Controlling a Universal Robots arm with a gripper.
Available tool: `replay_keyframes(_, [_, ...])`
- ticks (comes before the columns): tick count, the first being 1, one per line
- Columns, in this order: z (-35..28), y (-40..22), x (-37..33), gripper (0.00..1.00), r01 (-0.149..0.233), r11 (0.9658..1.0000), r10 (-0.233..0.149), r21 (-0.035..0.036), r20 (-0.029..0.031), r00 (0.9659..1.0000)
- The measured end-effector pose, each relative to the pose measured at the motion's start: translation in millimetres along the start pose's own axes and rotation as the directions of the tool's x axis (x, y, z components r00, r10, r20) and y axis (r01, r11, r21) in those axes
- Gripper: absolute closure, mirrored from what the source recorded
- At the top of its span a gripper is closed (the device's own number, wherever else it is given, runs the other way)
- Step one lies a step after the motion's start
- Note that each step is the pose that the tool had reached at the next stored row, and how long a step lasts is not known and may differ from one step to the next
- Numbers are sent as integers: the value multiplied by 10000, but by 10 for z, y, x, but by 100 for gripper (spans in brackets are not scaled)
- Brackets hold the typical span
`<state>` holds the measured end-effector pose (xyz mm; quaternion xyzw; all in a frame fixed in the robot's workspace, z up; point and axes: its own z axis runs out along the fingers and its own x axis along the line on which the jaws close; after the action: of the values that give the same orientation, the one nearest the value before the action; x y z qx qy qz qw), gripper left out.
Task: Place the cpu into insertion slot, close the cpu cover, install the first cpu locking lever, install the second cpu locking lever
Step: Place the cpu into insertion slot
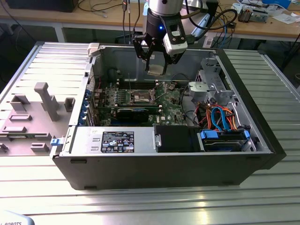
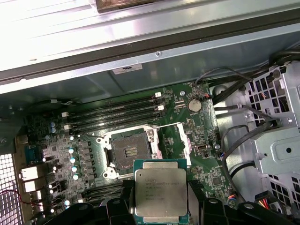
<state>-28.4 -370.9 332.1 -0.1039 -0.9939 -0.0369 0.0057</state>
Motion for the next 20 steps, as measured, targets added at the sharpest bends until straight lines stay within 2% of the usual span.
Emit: replay_keyframes(20, [4, 0, 0, 46, -179, 9998, 179, -3, 13, 9998])
